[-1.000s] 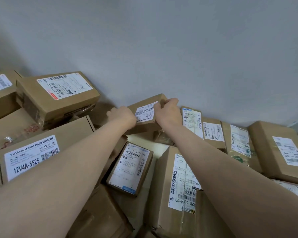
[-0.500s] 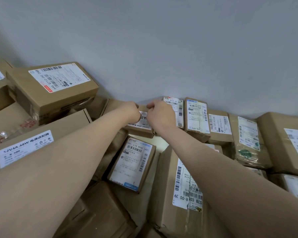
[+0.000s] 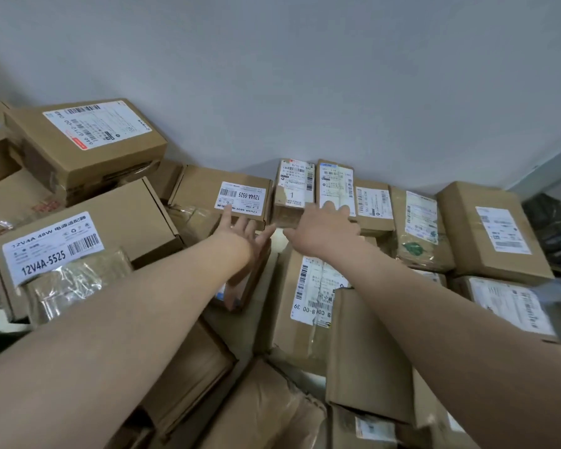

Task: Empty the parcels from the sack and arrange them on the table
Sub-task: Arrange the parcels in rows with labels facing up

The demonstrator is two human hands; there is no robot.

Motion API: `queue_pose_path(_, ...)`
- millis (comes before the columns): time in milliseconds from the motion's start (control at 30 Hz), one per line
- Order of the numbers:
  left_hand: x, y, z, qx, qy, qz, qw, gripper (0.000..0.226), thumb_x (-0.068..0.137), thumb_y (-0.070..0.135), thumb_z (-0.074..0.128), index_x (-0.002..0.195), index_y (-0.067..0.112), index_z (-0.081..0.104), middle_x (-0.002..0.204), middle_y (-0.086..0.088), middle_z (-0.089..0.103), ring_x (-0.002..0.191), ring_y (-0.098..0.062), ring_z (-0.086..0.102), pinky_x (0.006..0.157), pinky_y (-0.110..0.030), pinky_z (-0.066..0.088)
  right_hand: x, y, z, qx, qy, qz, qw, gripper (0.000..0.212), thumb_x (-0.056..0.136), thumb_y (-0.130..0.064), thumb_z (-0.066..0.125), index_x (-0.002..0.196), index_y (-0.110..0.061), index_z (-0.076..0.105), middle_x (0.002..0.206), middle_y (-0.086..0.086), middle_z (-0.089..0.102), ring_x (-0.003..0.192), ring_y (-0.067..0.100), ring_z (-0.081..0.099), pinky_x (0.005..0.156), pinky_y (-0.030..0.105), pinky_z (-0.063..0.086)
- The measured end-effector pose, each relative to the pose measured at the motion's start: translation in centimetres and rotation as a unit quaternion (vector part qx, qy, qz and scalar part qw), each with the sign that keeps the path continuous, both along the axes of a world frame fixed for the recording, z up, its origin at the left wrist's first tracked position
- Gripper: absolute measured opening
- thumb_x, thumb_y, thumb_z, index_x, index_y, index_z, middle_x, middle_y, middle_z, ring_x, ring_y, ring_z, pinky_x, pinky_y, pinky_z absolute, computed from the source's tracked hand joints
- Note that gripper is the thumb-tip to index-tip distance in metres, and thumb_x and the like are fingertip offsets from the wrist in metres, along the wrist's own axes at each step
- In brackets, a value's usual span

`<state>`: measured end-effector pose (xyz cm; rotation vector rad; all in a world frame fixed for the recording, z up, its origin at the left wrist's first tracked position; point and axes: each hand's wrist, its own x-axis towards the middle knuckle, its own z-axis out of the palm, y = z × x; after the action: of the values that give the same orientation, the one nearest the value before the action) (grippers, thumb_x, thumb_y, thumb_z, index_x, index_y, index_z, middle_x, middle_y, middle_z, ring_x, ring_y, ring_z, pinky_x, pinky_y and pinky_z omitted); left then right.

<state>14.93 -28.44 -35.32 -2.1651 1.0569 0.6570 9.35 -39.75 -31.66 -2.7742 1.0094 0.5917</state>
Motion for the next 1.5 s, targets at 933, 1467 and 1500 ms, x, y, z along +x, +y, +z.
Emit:
queue_pose_path(933,-8.9,3.5,7.7,-0.35,0.004,0.193,0.917,0.104,0.086,0.025,0.067,0.154,0.017,-0.013,0.159,-0.015,0.0,0.148,-0.033,-0.006,0.12,-0.049,0.002,-12.0,0.2,6.8,0.04,-0.224,-0.018,0.973,0.056,0.094,-0.041,0.05,0.143,-0.014,0.037,0.149,0.013,0.023,0.135,0.033,0.02,0.107,0.039,0.027)
queue_pose_path(1467,-29.4,10.9,0.8,-0.198,0.065,0.38,0.901,0.123,0.065,0.083,0.058,0.153,0.025,-0.004,0.159,-0.018,-0.003,0.146,-0.04,-0.004,0.114,-0.061,0.01,-30.8,10.9,4.9,0.303,-0.185,0.087,0.931,0.032,0.099,-0.028,0.044,0.091,-0.007,0.066,0.087,0.008,0.073,0.072,0.023,0.071,0.07,0.046,0.06)
queue_pose_path(1500,-30.2,11.4,-0.1,-0.182,0.069,0.382,0.903,0.128,0.061,0.081,0.064,0.153,0.025,-0.006,0.159,-0.016,-0.011,0.146,-0.041,-0.009,0.111,-0.066,0.011,-31.5,11.0,3.6,0.29,-0.126,0.09,0.944,0.034,0.099,-0.029,0.043,0.098,-0.003,0.065,0.096,0.013,0.072,0.081,0.027,0.071,0.077,0.048,0.058)
